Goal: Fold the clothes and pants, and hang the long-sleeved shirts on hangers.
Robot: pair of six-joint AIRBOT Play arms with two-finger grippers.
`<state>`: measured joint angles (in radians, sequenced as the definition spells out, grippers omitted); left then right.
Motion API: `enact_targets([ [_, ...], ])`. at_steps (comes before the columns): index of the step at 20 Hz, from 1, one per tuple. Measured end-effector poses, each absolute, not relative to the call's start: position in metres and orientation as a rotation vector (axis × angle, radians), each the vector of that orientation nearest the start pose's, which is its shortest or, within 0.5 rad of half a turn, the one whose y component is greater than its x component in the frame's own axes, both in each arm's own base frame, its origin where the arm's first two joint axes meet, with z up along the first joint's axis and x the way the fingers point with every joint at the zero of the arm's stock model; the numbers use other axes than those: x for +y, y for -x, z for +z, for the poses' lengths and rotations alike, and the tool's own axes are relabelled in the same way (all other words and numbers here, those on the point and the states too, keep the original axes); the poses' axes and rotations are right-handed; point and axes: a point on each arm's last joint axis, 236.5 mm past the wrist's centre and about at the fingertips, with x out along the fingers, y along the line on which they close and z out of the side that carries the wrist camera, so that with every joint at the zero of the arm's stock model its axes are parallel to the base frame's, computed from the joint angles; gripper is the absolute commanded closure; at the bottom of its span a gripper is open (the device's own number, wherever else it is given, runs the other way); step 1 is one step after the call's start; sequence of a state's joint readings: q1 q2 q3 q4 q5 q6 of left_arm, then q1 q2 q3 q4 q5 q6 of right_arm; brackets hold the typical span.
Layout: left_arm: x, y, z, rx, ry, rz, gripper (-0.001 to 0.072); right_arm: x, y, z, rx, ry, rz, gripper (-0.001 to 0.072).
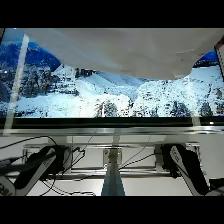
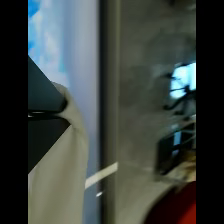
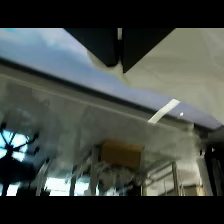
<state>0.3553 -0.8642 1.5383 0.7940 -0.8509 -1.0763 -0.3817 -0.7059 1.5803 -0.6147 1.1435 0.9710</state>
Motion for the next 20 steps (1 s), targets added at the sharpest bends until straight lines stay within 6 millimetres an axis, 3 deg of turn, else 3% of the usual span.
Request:
enact_targets([
  [3, 0.012, -0.304, 0.505, -0.204, -0.007, -0.079, 0.0696, 0.104, -0.208, 0.511, -0.178, 0.129, 0.44, 0.0698],
  [5, 0.016, -0.269, 0.536, -0.313, -0.069, -0.002, 0.0696, 0.11, -0.186, 0.525, -0.238, 0.152, 0.429, 0.0698],
  [8, 0.022, -0.249, 0.551, -0.37, -0.119, 0.063, 0.0697, 0.109, -0.182, 0.533, -0.257, 0.131, 0.42, 0.0698],
  [10, 0.029, -0.263, 0.538, -0.316, -0.096, 0.064, 0.0698, 0.102, -0.203, 0.525, -0.2, 0.066, 0.426, 0.0698],
  [12, 0.035, -0.304, 0.494, -0.148, -0.046, 0.017, 0.0698, 0.092, -0.239, 0.5, -0.076, -0.019, 0.45, 0.0698],
  [15, 0.03, -0.38, 0.389, 0.204, 0.048, -0.121, 0.0697, 0.07, -0.312, 0.435, 0.186, -0.16, 0.487, 0.0698],
  [18, 0.01, -0.449, 0.268, 0.532, 0.118, -0.265, 0.0697, 0.048, -0.387, 0.339, 0.474, -0.327, 0.515, 0.0697],
  [20, -0.007, -0.484, 0.187, 0.711, 0.154, -0.337, 0.0697, 0.042, -0.424, 0.27, 0.644, -0.424, 0.525, 0.0697],
])
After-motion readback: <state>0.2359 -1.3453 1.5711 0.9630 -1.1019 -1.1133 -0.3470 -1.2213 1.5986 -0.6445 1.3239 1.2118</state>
